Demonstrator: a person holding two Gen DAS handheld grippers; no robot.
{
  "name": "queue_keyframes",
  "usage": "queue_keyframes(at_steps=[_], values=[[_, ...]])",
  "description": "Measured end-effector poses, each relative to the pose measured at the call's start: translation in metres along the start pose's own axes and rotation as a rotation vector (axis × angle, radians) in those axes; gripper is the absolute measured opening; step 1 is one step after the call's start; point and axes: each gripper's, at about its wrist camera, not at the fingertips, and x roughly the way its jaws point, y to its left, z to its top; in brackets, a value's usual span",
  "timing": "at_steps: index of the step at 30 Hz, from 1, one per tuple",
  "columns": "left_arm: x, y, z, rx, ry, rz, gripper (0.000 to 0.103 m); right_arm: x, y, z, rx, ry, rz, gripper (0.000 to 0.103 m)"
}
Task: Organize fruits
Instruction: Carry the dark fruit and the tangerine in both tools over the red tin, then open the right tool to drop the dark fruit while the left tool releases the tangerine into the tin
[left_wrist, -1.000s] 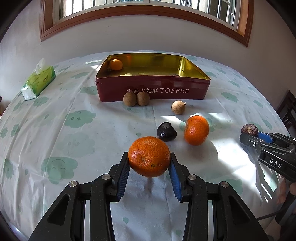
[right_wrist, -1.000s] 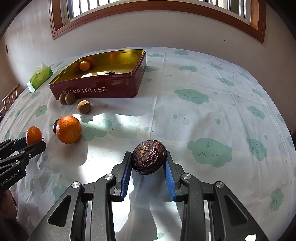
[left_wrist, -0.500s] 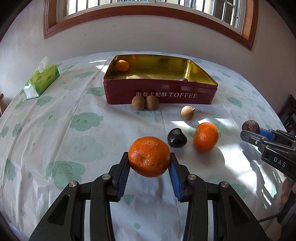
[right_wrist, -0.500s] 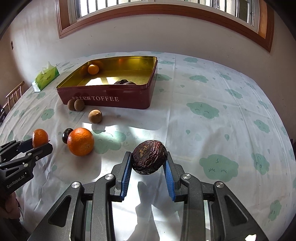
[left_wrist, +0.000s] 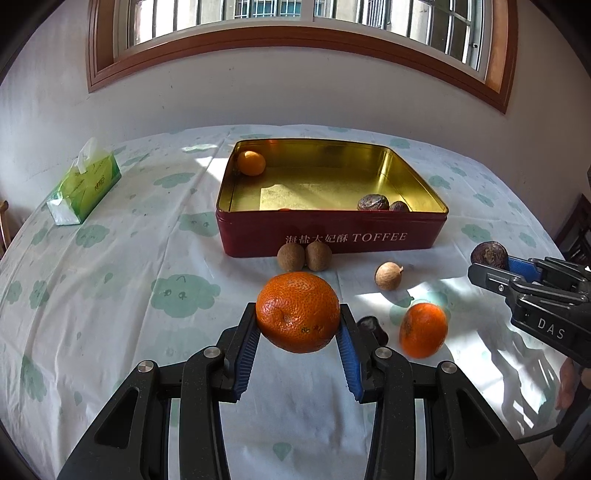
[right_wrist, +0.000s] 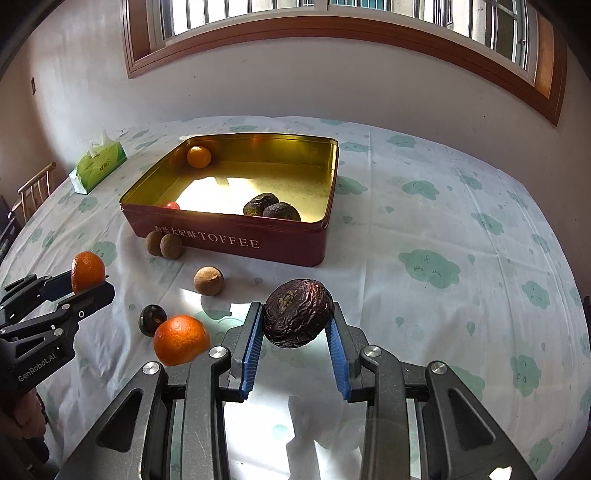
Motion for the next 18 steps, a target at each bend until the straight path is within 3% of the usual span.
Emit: queue_keyframes(at_steps=[18], values=[[0.018, 0.023, 0.069, -0.033, -0.054, -0.002, 0.042, 0.024, 0.015, 0.062, -0.012, -0.022, 0.041, 0.031]])
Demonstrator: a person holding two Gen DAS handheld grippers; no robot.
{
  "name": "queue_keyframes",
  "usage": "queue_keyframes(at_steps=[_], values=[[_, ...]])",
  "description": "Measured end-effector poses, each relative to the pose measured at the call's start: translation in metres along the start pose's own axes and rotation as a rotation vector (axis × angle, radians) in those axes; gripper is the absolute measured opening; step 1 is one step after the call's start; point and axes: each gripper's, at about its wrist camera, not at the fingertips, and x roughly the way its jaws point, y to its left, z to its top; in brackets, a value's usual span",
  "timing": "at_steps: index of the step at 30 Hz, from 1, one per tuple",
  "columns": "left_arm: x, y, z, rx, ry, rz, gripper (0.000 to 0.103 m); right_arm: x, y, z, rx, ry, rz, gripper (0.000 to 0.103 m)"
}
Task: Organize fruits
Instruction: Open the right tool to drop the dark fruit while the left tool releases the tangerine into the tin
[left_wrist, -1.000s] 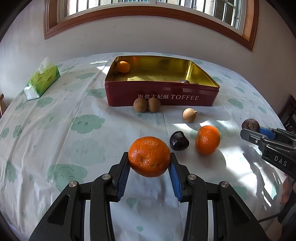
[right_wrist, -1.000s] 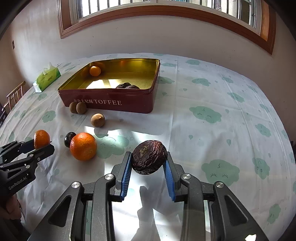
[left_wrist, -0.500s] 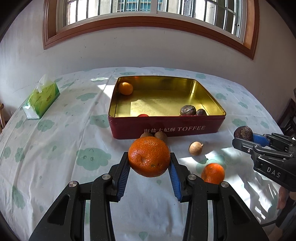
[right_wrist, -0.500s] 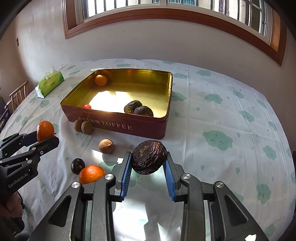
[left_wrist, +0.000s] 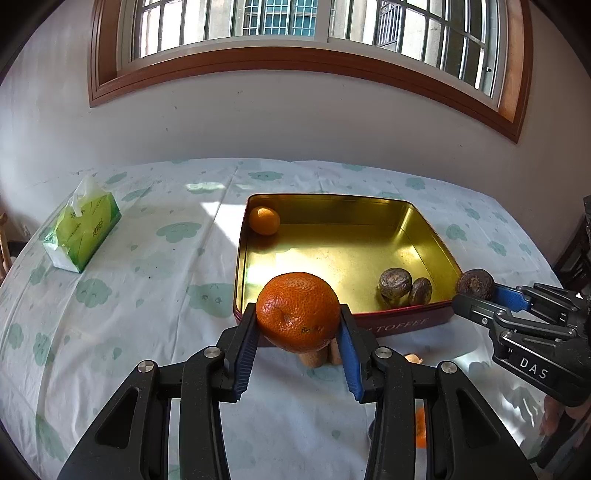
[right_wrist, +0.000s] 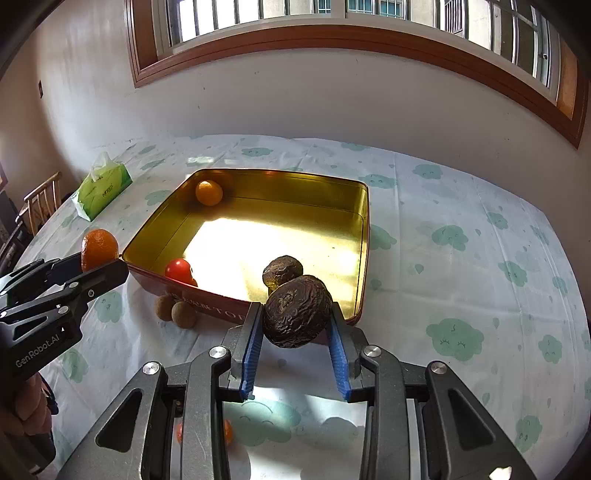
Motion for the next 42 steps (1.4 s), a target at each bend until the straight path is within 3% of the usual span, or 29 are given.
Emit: queue_keyframes(at_steps=[24, 42], values=[[0.087, 0.004, 0.042, 0.025, 0.099, 0.049, 0.042, 0.073, -0.012, 0.044, 0.012, 0.064, -0.007, 0.031], [0.107, 0.002, 0.041, 0.038, 0.15, 0.074, 0.043, 0.094, -0.016, 0.05, 0.012, 0.097, -0.003, 0.032]])
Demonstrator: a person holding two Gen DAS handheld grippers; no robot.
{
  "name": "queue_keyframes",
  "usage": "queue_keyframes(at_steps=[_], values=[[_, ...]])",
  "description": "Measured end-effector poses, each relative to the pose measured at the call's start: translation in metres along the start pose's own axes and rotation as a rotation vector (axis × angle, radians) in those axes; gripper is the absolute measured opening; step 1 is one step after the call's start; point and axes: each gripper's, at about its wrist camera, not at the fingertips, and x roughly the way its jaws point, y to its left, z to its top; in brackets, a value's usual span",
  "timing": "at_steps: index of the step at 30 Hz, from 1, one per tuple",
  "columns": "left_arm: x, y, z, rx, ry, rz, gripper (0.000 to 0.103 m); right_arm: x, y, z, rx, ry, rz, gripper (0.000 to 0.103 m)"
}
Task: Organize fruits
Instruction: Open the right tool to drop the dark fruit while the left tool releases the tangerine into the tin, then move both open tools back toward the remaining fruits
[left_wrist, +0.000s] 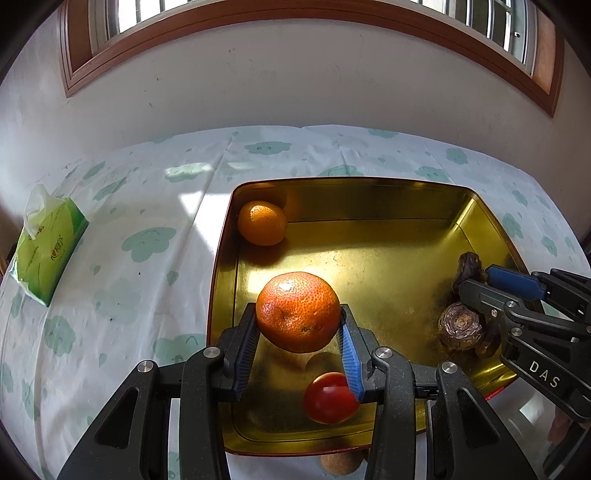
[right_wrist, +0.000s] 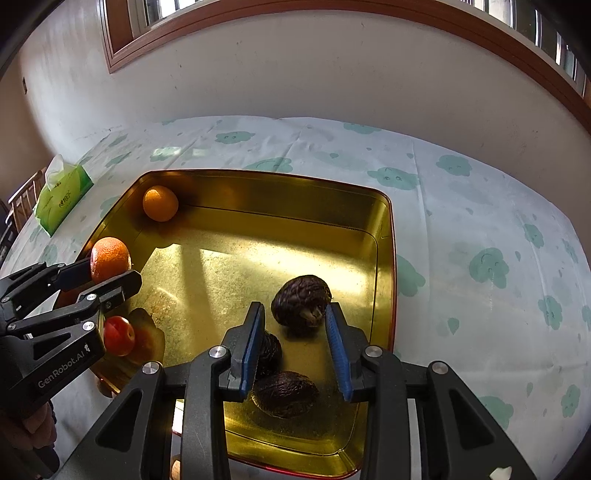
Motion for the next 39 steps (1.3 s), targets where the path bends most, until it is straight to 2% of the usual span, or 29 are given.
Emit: queue_keyframes(at_steps=[2, 6, 8, 10, 12, 14, 23, 30, 39], values=[[0.0, 0.0, 0.0, 0.0, 0.002, 0.003, 0.043, 0.0, 0.0, 0.001, 0.0, 0.002, 0.005, 0.034], [0.0, -0.001, 0.0, -0.007, 0.014, 0.003, 0.043, -0.004, 0.002, -0.001, -0.001, -0.001, 0.011, 0.044], [0.0, -0.001, 0.0, -0.012, 0.017, 0.001, 0.044, -0.009, 0.002, -0.002, 0.0, -0.01, 0.012, 0.044], [-0.004, -0.001, 0.0, -0.014, 0.006, 0.001, 0.048, -0.015, 0.002, -0.003, 0.003, -0.014, 0.015, 0.044], [-0.011, -0.002, 0.0, -0.011, -0.013, -0.007, 0.057, -0.021, 0.003, -0.004, 0.006, -0.02, 0.018, 0.044], [-0.017, -0.004, 0.001, -0.005, -0.033, 0.004, 0.059, -0.028, 0.003, -0.006, 0.008, -0.029, 0.017, 0.044], [-0.05, -0.006, -0.008, -0.004, -0.071, -0.001, 0.06, -0.062, 0.004, -0.019, 0.009, -0.061, 0.01, 0.045], [-0.075, -0.003, -0.037, -0.014, -0.073, 0.007, 0.06, -0.085, 0.006, -0.044, 0.015, -0.069, 0.002, 0.045], [-0.094, 0.013, -0.096, -0.055, -0.034, 0.022, 0.06, -0.1, 0.005, -0.1, 0.016, -0.027, -0.025, 0.045]])
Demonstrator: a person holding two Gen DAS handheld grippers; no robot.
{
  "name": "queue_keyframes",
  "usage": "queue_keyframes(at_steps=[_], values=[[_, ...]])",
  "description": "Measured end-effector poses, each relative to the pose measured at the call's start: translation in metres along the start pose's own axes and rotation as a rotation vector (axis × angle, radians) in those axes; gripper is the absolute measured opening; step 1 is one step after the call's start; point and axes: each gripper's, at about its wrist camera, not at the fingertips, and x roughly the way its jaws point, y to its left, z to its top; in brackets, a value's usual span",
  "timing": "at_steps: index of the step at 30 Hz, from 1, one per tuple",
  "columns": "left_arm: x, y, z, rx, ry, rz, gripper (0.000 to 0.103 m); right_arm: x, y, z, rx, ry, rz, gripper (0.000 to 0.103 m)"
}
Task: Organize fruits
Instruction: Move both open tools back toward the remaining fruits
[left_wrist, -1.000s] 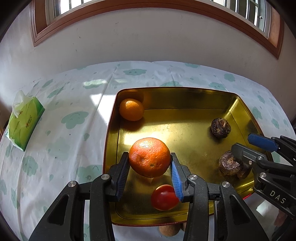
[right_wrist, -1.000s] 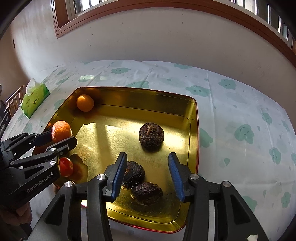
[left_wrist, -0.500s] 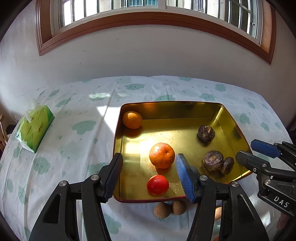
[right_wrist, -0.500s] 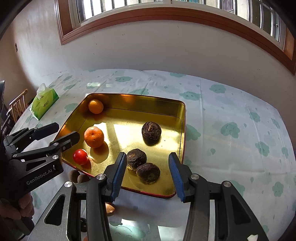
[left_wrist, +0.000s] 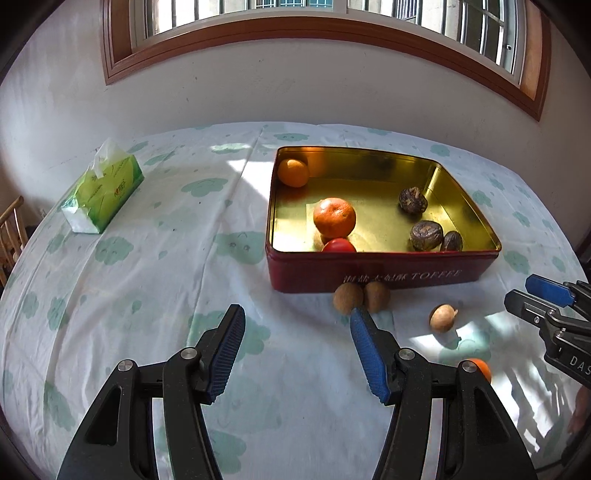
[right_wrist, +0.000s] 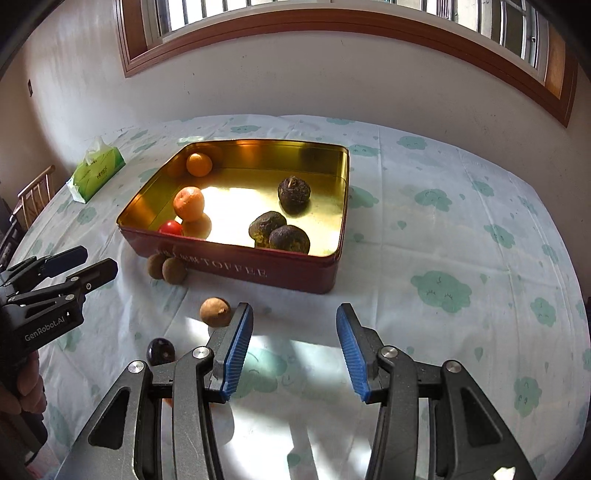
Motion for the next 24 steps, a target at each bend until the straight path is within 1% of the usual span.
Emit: queue_keyframes(at_steps=[6, 13, 16, 18, 24], values=[[-0.008, 0.009, -0.037, -0.022, 0.024, 0.007, 0.06, -0.003, 0.007, -0.045, -0.006, 0.052, 0.018, 0.045], [-0.019, 0.019, -0.063, -0.06, 0.024, 0.005, 0.06, -0.011, 0.027, -0.076, -0.042, 0.07, 0.062, 0.045], [-0.021, 0.022, -0.07, -0.065, 0.023, 0.006, 0.06, -0.009, 0.038, -0.082, -0.066, 0.077, 0.079, 0.045], [-0.022, 0.024, -0.072, -0.068, 0.022, 0.006, 0.06, -0.006, 0.046, -0.083, -0.09, 0.076, 0.082, 0.047], [-0.019, 0.03, -0.079, -0.085, 0.034, 0.007, 0.06, 0.006, 0.063, -0.071, -0.143, 0.058, 0.075, 0.048]])
